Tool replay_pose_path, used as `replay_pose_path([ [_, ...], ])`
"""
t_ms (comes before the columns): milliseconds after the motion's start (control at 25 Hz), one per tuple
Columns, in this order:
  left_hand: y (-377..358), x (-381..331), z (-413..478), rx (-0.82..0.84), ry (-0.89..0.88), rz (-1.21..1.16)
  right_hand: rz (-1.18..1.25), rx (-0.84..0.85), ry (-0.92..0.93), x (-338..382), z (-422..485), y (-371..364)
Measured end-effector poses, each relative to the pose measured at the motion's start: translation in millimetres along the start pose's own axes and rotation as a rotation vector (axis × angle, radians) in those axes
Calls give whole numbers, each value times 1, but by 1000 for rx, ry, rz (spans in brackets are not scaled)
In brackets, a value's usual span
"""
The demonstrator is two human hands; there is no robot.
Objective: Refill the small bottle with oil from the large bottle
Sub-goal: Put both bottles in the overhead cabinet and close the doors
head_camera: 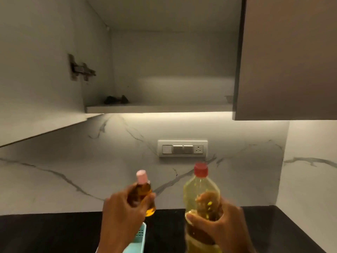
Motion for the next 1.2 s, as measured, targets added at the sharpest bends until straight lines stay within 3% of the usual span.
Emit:
replay_pose_path([
  [160, 70, -98, 27, -62, -231, -29, -55, -55, 197, 122, 24, 32],
  [240, 97, -130, 47, -116, -265, 8, -31, -54, 252, 169, 46, 48],
  [400, 118, -171, 112, -86, -219, -39, -9, -109, 367, 249, 99, 78],
  [560, 127, -185, 190, -180, -172, 56, 21, -218, 411, 294, 174, 96],
  [800, 109, -173, 295, -242, -122, 267, 94, -319, 398, 309, 291, 103],
  [1200, 66, -121, 400, -95, 86, 411, 75, -357, 249, 265, 429, 57],
])
Point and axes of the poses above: each hand's wrist, its own z-axis towards the middle knuckle, its own y-axis out of the back of the hand, x = y × z, the point moved 9 cm from there along z, towards the middle knuckle, and after that the axes turned 7 degrees about x, right-handed, at the moved point
